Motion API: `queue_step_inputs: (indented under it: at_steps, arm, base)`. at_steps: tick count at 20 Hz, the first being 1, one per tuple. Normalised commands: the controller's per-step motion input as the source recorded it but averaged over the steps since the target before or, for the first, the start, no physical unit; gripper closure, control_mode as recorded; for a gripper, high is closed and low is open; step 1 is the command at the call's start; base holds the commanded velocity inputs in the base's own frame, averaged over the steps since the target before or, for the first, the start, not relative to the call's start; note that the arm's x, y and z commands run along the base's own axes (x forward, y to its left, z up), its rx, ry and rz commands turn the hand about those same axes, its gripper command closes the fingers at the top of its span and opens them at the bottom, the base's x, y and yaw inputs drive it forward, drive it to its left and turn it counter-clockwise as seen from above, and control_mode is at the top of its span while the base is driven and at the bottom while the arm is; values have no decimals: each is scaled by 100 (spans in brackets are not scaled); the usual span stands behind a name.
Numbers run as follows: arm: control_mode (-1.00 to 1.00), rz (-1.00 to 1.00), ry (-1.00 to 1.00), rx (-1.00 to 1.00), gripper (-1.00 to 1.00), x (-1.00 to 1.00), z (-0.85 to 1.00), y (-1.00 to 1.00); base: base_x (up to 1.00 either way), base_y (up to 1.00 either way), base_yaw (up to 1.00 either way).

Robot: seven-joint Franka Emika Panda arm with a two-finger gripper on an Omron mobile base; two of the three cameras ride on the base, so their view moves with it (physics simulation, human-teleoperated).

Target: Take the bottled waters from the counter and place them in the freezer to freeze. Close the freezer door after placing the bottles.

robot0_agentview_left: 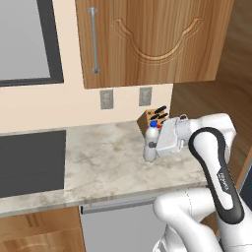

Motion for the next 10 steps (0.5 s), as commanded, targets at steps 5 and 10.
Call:
queue_step_inputs:
  at_steps: [5, 10]
  arm:
    - [100, 0, 0, 0, 100, -8, 0, 3]
    - [100, 0, 0, 0, 100, 0, 0, 0]
  base:
    - [-47, 7, 0]
    - [-84, 14, 0]
